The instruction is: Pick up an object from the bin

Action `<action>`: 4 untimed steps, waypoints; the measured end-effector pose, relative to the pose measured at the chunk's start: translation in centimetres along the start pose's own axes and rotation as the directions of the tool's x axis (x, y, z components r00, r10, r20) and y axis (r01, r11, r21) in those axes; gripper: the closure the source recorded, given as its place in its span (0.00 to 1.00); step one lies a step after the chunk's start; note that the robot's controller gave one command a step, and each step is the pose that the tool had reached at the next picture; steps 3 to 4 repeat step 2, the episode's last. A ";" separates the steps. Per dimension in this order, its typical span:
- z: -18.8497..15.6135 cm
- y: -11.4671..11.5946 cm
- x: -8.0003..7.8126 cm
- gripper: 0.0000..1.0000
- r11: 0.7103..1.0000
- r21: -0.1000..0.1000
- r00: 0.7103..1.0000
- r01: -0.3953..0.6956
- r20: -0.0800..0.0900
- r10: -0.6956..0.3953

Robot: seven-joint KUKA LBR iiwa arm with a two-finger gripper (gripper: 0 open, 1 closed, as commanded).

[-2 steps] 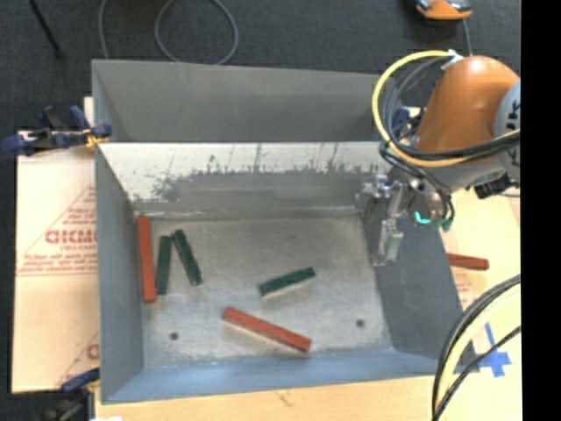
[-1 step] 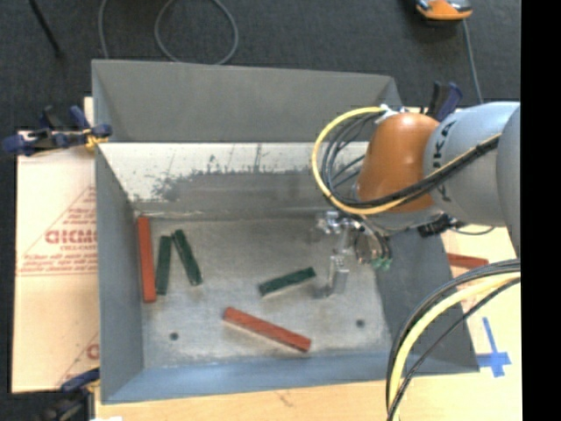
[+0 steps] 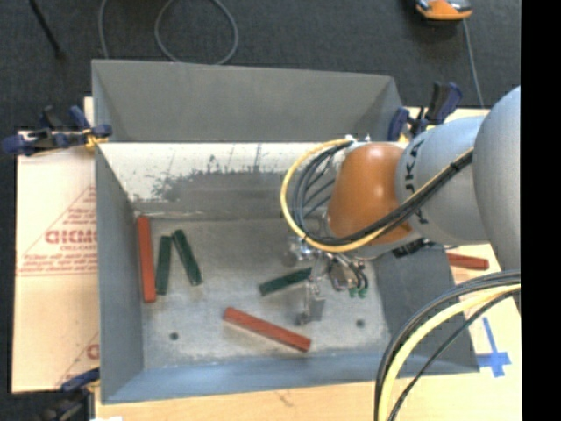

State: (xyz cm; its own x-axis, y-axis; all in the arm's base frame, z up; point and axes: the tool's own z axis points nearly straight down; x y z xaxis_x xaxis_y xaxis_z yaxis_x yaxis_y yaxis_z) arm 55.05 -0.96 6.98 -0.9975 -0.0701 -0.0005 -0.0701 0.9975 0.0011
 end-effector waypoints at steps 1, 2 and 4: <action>-0.1 -0.3 -0.2 1.00 1.000 0.002 1.000 -0.001 0.005 0.001; -17.2 1.1 0.9 1.00 0.996 0.004 0.996 0.087 0.011 -0.087; -17.2 1.1 0.9 1.00 0.996 0.004 0.996 0.087 0.011 -0.087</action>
Offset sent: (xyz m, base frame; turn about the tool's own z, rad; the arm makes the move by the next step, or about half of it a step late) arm 0.0000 0.0000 0.0000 0.0000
